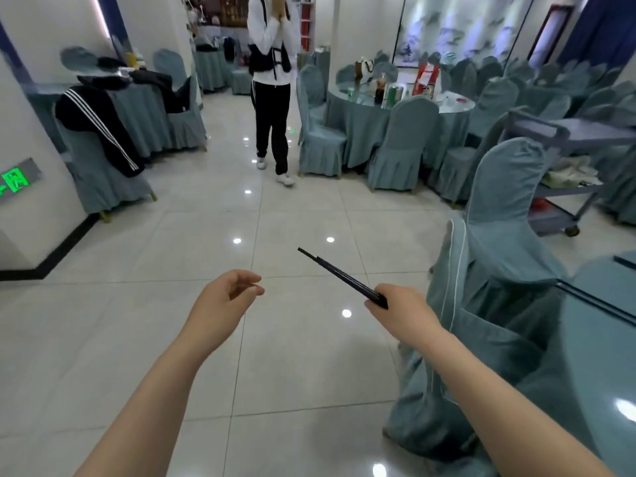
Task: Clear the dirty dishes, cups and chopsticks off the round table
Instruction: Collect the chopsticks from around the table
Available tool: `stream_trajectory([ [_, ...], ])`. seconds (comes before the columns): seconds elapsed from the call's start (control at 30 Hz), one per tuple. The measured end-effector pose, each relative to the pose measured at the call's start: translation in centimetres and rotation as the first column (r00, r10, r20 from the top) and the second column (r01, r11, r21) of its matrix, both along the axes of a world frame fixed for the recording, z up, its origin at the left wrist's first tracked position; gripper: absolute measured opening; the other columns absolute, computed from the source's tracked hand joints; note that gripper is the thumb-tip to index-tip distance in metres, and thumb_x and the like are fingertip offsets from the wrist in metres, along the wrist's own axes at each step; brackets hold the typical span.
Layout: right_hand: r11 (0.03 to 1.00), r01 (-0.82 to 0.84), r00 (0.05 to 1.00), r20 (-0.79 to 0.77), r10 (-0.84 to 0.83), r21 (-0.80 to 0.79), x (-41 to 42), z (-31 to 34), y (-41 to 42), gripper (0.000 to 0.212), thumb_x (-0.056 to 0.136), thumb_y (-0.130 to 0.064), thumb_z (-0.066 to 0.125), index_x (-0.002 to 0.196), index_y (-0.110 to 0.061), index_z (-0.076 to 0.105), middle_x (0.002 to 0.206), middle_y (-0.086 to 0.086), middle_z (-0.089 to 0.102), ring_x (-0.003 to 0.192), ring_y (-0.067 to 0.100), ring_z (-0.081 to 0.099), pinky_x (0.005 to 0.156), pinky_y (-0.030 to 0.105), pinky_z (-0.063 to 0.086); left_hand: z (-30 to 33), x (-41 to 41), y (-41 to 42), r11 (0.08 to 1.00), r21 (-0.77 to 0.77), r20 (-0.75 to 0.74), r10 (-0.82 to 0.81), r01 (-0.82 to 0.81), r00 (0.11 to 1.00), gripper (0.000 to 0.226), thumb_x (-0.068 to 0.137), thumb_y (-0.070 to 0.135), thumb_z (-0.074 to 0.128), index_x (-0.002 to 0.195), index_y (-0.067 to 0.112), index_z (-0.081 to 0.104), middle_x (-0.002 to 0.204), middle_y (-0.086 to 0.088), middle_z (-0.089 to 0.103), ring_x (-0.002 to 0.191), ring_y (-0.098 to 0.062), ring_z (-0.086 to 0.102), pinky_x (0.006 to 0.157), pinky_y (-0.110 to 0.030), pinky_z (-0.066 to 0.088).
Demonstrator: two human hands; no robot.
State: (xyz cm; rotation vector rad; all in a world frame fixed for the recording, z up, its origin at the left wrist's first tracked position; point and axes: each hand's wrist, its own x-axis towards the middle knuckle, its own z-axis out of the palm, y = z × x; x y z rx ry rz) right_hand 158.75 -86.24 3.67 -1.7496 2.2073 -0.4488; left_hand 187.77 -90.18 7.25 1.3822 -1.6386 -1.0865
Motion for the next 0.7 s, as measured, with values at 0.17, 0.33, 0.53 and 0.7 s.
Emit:
stream_trajectory([
  [0.17,0.973,0.214,0.963,0.186,-0.196,-0.086,-3.1,0.8,-9.3,0.025,0.087,-0.030,0.056,0.065,-0.028,0.047,0.059,-0.008,0.050,0.054,0.008,0.045,0.049,0.023,0.033,-0.2,-4.6,-13.8,0.982,-0.008,-0.066,-0.191,0.191,0.979,0.018,0.091,0.017,0.057,0.100,0.032,0.060,0.095,0.012,0.072,0.095,-0.001,0.064,0.076,-0.017,0.042],
  [0.33,0.891,0.439,0.875,0.280,-0.396,-0.113,-8.6,1.7,-12.7,0.008,0.087,-0.031,0.059,0.081,-0.026,0.061,0.074,-0.007,0.064,0.062,0.004,0.056,0.045,0.011,0.036,-0.7,-12.7,-23.6,0.921,0.018,-0.129,-0.383,0.388,0.915,0.029,0.091,0.012,0.057,0.114,0.031,0.058,0.104,0.014,0.070,0.094,0.006,0.063,0.081,-0.016,0.045],
  [0.53,0.677,0.721,0.671,0.392,-0.630,-0.145,-19.4,1.4,-13.9,0.021,0.084,-0.033,0.060,0.079,-0.013,0.063,0.067,0.004,0.067,0.056,0.011,0.061,0.051,0.024,0.046,-1.5,-27.2,-31.2,0.758,0.074,-0.222,-0.621,0.648,0.752,0.038,0.093,0.011,0.055,0.125,0.033,0.053,0.118,0.015,0.064,0.109,0.007,0.057,0.087,-0.014,0.043],
  [0.7,0.497,0.859,0.486,0.500,-0.717,-0.122,-29.6,-0.1,-15.1,0.015,0.084,-0.026,0.064,0.072,-0.017,0.061,0.055,-0.004,0.064,0.052,0.010,0.060,0.050,0.024,0.046,-1.6,-41.1,-35.2,0.657,0.094,-0.242,-0.714,0.748,0.657,0.040,0.094,0.007,0.054,0.131,0.021,0.051,0.120,0.007,0.063,0.114,-0.003,0.056,0.093,-0.019,0.041],
])
